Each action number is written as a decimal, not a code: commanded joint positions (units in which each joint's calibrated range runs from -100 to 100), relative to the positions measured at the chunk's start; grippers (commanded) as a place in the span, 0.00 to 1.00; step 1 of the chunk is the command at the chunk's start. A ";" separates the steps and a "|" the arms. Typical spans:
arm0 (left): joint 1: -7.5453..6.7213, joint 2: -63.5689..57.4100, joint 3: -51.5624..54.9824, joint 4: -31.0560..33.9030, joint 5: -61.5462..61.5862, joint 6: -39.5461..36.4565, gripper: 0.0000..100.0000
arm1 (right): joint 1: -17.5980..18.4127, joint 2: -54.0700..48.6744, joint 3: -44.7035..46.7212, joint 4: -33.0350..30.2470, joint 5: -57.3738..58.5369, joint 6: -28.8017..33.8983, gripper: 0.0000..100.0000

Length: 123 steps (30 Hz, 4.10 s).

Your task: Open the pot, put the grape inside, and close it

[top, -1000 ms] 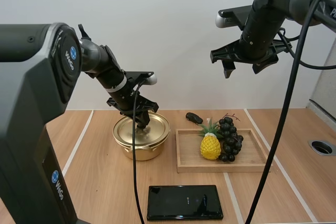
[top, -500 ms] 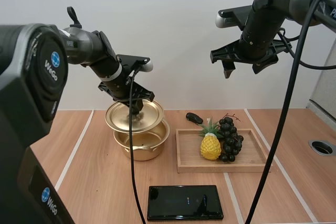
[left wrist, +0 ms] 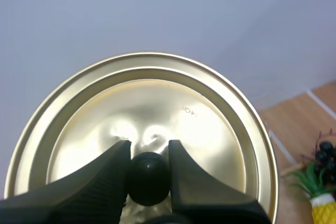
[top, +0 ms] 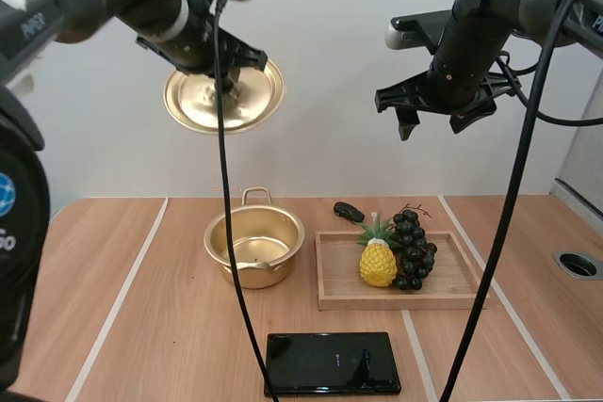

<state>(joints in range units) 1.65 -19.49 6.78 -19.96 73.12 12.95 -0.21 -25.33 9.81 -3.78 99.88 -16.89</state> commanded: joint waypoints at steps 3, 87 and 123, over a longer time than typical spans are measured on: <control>2.72 -4.10 -9.83 -0.33 -1.56 -2.47 0.00 | 0.00 -0.55 0.19 0.08 0.12 -0.30 1.00; 6.94 -8.66 -54.77 -11.01 12.70 -5.78 0.00 | -3.83 29.77 19.01 1.81 -28.62 2.43 1.00; 6.94 -8.66 -54.77 -11.68 14.81 -5.78 0.00 | -3.83 -4.07 5.73 -1.36 -29.19 3.05 0.00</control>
<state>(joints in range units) 8.54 -27.84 -47.60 -30.62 88.66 7.77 -3.85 -27.11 17.56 -5.11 71.50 -13.04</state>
